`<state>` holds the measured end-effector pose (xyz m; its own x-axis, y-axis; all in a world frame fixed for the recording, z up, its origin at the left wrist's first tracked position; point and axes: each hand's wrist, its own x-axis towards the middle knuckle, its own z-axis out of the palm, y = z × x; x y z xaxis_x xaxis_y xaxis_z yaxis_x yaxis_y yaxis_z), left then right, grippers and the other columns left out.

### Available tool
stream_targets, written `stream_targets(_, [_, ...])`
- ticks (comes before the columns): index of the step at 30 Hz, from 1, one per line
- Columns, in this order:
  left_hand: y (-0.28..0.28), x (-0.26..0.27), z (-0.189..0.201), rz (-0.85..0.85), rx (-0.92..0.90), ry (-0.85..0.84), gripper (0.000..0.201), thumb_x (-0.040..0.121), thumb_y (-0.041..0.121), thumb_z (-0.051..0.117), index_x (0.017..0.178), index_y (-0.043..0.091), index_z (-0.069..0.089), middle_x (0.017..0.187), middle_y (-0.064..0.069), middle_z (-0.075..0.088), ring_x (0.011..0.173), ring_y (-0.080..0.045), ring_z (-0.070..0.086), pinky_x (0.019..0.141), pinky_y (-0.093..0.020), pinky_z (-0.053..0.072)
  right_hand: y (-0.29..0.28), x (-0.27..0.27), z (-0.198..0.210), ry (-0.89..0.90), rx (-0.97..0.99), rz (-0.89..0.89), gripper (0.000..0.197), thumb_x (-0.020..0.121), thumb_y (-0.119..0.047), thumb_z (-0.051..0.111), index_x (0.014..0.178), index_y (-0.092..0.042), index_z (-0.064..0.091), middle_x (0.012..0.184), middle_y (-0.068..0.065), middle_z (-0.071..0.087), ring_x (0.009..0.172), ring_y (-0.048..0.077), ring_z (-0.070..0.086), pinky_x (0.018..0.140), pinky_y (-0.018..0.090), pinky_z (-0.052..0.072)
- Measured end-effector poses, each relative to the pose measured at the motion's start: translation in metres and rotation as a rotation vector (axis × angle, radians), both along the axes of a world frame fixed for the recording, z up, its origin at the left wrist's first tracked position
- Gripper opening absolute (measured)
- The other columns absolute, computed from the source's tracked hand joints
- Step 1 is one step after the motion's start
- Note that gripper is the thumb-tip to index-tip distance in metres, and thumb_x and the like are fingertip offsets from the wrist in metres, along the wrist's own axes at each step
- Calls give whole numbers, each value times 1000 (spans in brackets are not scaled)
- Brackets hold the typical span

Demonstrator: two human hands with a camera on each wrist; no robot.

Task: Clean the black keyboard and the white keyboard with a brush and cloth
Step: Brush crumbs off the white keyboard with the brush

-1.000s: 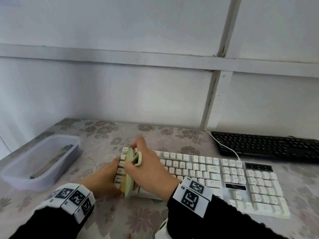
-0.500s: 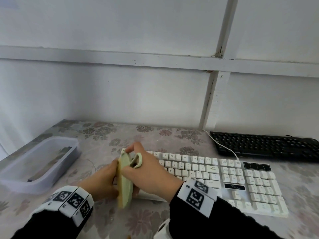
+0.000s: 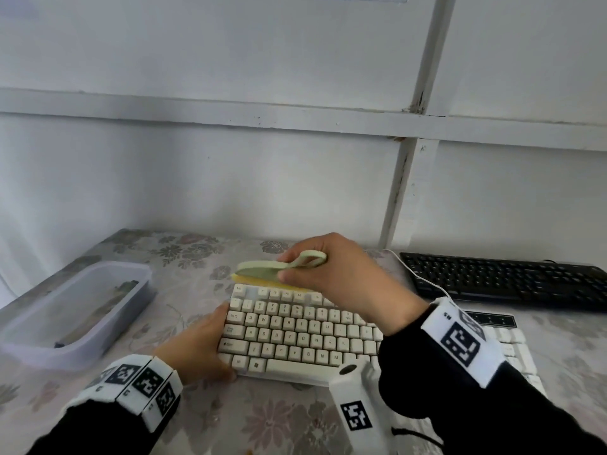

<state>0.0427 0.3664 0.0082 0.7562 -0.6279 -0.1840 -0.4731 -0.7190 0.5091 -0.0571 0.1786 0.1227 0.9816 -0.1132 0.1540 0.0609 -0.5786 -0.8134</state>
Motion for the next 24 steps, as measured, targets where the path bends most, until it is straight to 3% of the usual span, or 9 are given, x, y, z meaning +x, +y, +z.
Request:
stream_targets(4, [0, 1, 0, 2, -13, 2, 99, 62, 23, 77, 139, 32, 15, 127, 13, 45, 115, -5, 44, 99, -20, 36, 9, 4, -14, -74, 115, -67, 11, 79, -22, 74, 87, -14, 75, 82, 6, 72, 66, 5, 56, 56, 13, 42])
stream_targets(7, [0, 1, 0, 13, -4, 5, 100, 63, 23, 77, 140, 30, 15, 127, 12, 46, 114, -5, 46, 97, -20, 38, 18, 7, -27, -105, 118, -90, 15, 81, -28, 72, 83, -13, 74, 77, 7, 70, 59, 4, 52, 53, 15, 40])
stream_targets(11, [-2, -2, 3, 17, 12, -28, 99, 67, 23, 76, 141, 29, 12, 114, 16, 41, 105, -3, 43, 92, -15, 35, 27, 11, -39, -115, 68, -141, 20, 82, -35, 70, 79, -15, 72, 74, 5, 69, 69, 15, 61, 67, 30, 48])
stream_targets(14, [-2, -3, 5, 10, 21, -26, 98, 68, 23, 75, 142, 28, 10, 118, 14, 41, 104, -2, 40, 93, -14, 33, 33, 15, -49, -91, 18, -170, 21, 82, -42, 66, 80, -21, 71, 74, -2, 69, 84, 22, 61, 81, 41, 49])
stream_targets(17, [-2, -3, 5, 9, 28, -16, 101, 68, 24, 75, 143, 28, 7, 131, 9, 44, 104, -2, 41, 95, -17, 35, 37, 15, -51, -112, 64, -181, 21, 84, -37, 64, 79, -17, 68, 74, 1, 67, 78, 19, 60, 77, 42, 51])
stream_targets(19, [-2, -2, 4, 15, 26, -13, 102, 68, 24, 75, 143, 29, 6, 131, 8, 45, 104, -3, 42, 95, -18, 36, 42, 16, -51, -148, 99, -168, 18, 87, -32, 63, 78, -17, 67, 76, 3, 65, 75, 18, 58, 76, 41, 51])
stream_targets(22, [-1, 1, 1, 18, 25, 0, 100, 64, 27, 76, 141, 26, 13, 124, 8, 49, 106, -7, 49, 95, -22, 42, 56, 20, -51, -159, 79, -176, 12, 83, -40, 57, 74, -35, 61, 84, -5, 58, 91, 25, 55, 85, 48, 47])
stream_targets(24, [0, 2, -1, 25, 44, 8, 100, 61, 30, 76, 140, 25, 14, 123, 8, 49, 107, -9, 51, 95, -26, 44, 62, 22, -53, -132, 25, -177, 12, 84, -42, 55, 73, -41, 57, 87, -9, 56, 98, 23, 52, 90, 48, 43])
